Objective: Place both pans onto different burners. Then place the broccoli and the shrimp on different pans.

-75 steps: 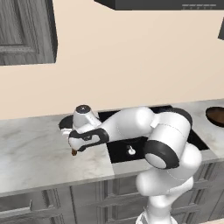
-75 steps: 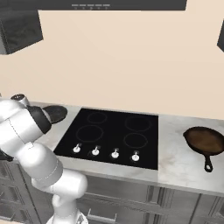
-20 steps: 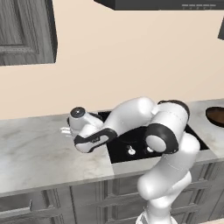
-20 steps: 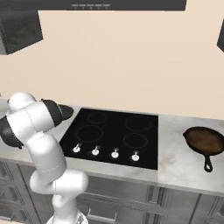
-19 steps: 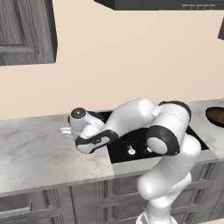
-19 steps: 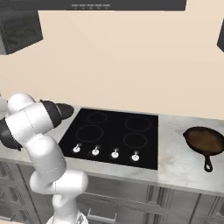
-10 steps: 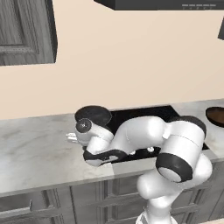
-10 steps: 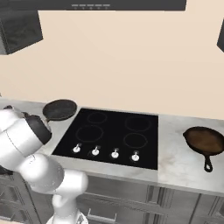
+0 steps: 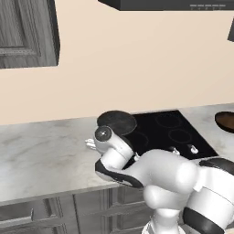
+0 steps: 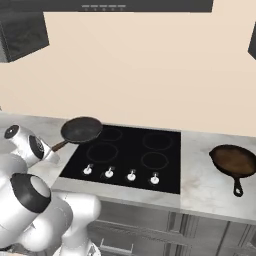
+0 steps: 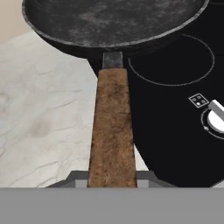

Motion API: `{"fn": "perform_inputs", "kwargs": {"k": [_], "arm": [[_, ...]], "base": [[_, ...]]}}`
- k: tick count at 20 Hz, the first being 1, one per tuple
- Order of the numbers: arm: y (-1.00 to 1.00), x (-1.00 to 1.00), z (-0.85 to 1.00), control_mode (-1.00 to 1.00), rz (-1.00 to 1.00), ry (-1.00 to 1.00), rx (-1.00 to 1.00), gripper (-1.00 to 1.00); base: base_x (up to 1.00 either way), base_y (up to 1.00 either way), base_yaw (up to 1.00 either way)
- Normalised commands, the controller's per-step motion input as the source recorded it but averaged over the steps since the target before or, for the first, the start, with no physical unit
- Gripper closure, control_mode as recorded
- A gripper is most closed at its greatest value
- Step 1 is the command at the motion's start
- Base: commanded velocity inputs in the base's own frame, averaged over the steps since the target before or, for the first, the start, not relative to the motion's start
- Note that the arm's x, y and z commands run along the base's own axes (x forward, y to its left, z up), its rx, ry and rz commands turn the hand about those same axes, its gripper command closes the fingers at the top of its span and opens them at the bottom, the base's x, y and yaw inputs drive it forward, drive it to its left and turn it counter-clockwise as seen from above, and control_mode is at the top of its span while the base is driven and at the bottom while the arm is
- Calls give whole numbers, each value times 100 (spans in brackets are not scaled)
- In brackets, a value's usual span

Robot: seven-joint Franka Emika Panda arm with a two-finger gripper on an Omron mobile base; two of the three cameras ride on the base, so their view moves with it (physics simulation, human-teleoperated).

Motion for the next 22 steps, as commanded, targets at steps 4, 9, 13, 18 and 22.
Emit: {"fn": "perform_inputs", "kwargs": {"k": [4, 9, 13, 18, 22], "arm": [[-46, -12, 5, -100, -10, 5, 0, 100], [-19, -5, 0, -100, -13, 7, 0, 100], [0, 0, 0, -100, -15, 6, 0, 100], [0, 0, 0, -100, -8, 11, 0, 100], [0, 6, 0, -100, -5, 12, 0, 100]], "base": [[0, 0, 0], [0, 0, 0], [0, 0, 0], [0, 0, 0], [0, 0, 0]]}}
